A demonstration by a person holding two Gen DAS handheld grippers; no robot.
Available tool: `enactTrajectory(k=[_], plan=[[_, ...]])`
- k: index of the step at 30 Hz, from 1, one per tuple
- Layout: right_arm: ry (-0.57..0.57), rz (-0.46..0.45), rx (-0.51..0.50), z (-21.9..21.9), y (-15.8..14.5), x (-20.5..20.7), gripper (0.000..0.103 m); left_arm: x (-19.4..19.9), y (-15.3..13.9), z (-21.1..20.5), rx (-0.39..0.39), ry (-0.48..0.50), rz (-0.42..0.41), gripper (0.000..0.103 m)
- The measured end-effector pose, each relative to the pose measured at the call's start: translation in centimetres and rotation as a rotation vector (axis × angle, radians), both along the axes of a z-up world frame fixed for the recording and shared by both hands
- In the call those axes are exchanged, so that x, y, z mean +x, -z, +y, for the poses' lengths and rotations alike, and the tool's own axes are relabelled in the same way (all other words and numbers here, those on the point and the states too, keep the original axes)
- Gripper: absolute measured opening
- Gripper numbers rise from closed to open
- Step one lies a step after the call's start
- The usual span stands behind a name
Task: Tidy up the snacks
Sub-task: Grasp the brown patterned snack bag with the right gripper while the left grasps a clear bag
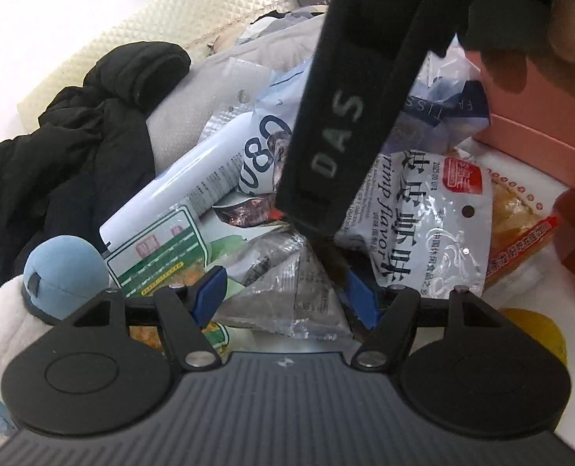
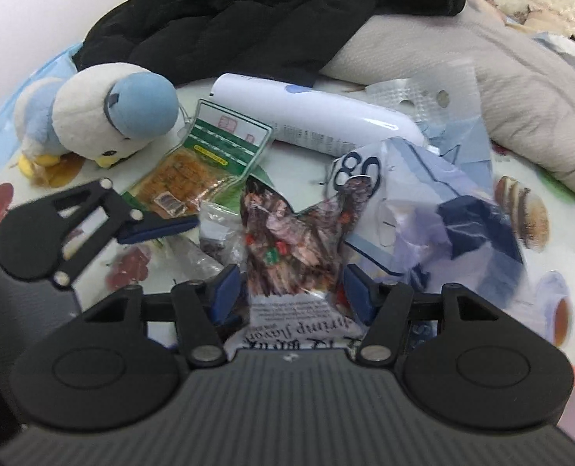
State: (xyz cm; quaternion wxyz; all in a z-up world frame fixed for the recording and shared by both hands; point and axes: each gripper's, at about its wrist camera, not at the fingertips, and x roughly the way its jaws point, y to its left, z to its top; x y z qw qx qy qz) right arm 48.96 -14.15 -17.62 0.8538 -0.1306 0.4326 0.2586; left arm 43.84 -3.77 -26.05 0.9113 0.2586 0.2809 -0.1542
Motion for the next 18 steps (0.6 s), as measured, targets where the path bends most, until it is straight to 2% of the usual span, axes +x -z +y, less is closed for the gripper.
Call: enactTrajectory(k=[4,5,6,10,13,18], plan=[[0.012,0.017,-0.011,0.3,1.2,0.4,0.058,0.1,-0.1,0.4,-0.013,-0.024,0.002,0.062],[0.022,0.022,0.002,0.1,1.4,0.5,0.056,0.1,-0.2,0.6,-0.024,-0.029,0.010,0.061],[0.036,0.027,0.016,-0.1,1.3,0.5,0.048,0.0,-0.3,0.8,-0.033,-0.034,0.019,0.060],[0.070,0.017,0.018,-0.3,0.6,-0.1,0.039,-0.8,-0.9,1.6,-0.070,-0.051,0.050,0.057],[0.076,0.013,0.026,-0.5,-0.2,-1.1,0.038,-2.3,-1.1,1.9,-0.092,-0.066,0.057,0.054],[0.076,0.005,0.055,-0.8,-1.9,-3.8,0.037,-5.7,-1.9,2.8,-0.171,-0.106,0.092,0.053]])
